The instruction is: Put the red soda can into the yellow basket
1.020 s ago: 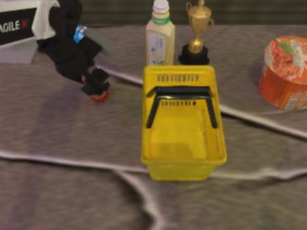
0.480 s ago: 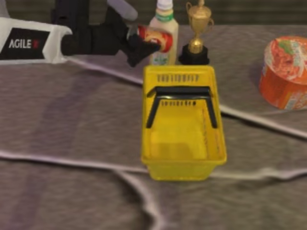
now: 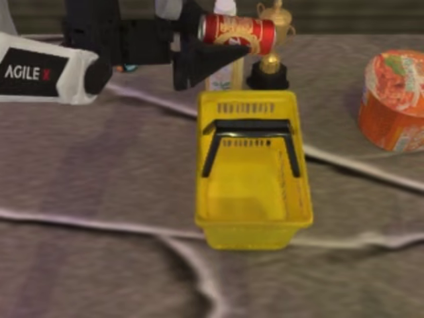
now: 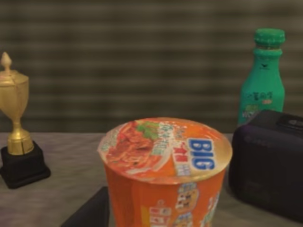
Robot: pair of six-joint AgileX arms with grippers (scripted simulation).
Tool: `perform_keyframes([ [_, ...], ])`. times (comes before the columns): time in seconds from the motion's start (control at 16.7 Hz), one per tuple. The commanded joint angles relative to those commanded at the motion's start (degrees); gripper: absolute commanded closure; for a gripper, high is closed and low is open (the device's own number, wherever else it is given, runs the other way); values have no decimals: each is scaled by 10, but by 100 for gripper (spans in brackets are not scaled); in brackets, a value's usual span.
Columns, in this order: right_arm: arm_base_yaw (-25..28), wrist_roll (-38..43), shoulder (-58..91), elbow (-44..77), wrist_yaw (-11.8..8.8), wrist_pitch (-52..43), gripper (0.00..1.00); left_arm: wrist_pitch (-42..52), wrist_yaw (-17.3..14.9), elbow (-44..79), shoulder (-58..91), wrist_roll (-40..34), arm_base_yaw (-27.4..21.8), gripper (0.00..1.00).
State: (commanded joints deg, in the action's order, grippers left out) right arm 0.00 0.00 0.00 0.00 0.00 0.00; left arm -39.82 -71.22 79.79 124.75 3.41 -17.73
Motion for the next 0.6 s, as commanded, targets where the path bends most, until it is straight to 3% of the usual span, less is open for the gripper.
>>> perform_keyframes([
  [0.12, 0, 0, 0, 0, 0, 0, 0, -23, -20, -7, -8, -8, -2, 100],
  [0.6, 0, 0, 0, 0, 0, 0, 0, -48, -24, -9, 16, -8, 2, 100],
])
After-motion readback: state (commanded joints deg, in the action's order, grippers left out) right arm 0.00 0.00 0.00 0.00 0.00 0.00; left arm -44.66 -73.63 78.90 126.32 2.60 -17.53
